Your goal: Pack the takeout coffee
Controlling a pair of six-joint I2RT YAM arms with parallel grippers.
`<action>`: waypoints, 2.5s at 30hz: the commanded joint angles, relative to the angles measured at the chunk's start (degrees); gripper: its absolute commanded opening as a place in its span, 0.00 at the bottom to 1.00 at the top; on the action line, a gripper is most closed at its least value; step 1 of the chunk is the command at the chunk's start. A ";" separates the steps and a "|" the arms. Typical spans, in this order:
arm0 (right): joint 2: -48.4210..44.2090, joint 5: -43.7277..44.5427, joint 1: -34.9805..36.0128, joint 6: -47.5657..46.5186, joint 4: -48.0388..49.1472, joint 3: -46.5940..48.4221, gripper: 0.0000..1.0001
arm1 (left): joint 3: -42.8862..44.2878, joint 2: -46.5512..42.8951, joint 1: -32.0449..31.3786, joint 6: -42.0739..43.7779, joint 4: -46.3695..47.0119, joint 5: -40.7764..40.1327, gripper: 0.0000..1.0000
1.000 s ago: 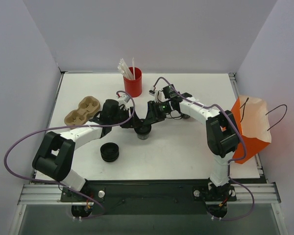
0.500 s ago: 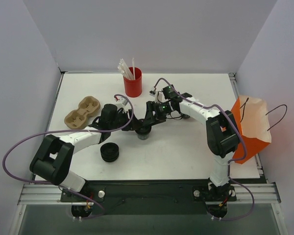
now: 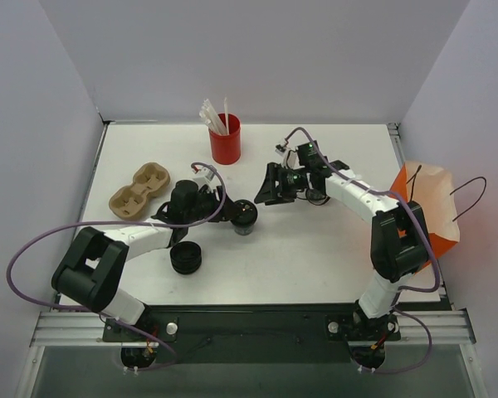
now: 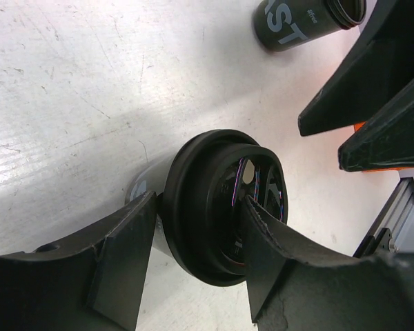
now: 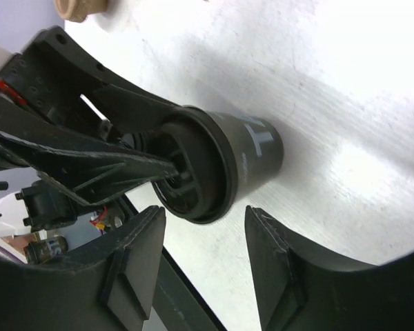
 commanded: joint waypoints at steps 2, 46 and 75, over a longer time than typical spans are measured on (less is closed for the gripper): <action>-5.20 2.67 -0.52 7.73 5.59 -7.26 0.46 | -5.14 3.02 -0.40 2.71 -10.71 -6.37 0.59; -0.56 13.73 3.52 17.16 25.20 -32.49 0.23 | -9.36 7.06 -3.65 -0.90 -5.70 -8.92 0.58; -1.89 4.16 2.38 0.37 1.13 -2.35 0.59 | -7.78 7.33 -4.09 -0.90 -4.64 -4.70 0.55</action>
